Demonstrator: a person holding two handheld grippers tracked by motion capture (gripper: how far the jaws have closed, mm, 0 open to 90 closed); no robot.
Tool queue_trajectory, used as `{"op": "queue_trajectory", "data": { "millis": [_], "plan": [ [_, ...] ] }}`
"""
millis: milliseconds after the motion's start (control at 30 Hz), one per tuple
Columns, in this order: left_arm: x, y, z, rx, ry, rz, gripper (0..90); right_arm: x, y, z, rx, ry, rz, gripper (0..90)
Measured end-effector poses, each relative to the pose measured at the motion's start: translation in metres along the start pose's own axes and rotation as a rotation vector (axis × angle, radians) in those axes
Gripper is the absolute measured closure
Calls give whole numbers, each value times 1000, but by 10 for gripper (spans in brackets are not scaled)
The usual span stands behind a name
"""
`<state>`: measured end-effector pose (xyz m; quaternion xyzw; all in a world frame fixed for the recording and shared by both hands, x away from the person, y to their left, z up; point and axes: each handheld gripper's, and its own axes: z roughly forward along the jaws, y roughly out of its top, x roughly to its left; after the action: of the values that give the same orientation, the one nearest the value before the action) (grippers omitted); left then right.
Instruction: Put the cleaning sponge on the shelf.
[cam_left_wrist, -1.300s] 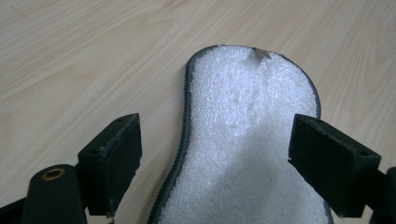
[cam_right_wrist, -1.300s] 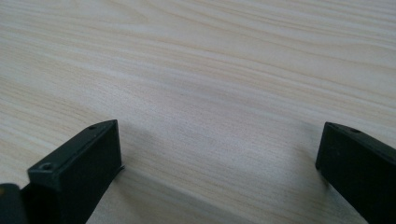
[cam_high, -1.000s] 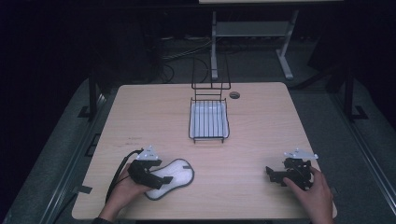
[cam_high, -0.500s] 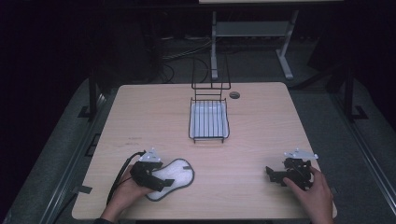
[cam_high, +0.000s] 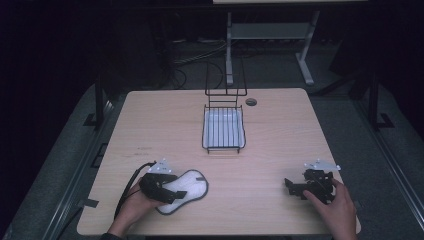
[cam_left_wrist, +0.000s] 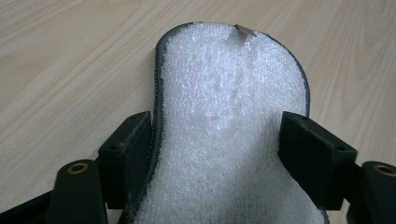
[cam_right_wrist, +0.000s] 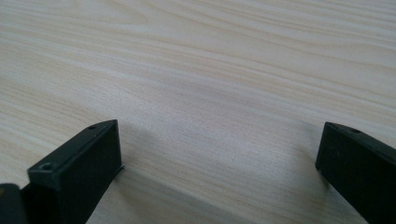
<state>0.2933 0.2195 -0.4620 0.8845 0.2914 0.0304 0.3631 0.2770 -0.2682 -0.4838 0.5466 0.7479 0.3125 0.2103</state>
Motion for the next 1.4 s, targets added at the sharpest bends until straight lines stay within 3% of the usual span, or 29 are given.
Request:
{"op": "queue_trajectory", "data": {
  "millis": [367, 467, 500, 567, 600, 700, 767, 1400],
  "plan": [
    [1, 0, -3, -1, -1, -6, 379, 0, 0, 0, 0, 0, 0, 0],
    [6, -1, -7, -17, -11, -33, 482, 0, 0, 0, 0, 0, 0, 0],
    [7, -2, -8, -22, -10, -33, 570, 0, 0, 0, 0, -1, 0, 0],
    [9, -2, -9, -23, -12, -33, 592, 0, 0, 0, 0, -1, 1, 0],
    [8, -2, -9, -26, -7, -28, 592, 0, 0, 0, 0, -1, 1, 0],
    [7, -1, -13, -26, 16, -3, 783, 0, 0, 0, 0, -1, 1, 0],
    [7, -1, -13, -24, 14, -2, 814, 0, 0, 0, 0, -1, 1, 0],
    [3, 6, -33, -125, -7, -9, 855, 0, 0, 0, 0, -1, 1, 0]
  ]
}}
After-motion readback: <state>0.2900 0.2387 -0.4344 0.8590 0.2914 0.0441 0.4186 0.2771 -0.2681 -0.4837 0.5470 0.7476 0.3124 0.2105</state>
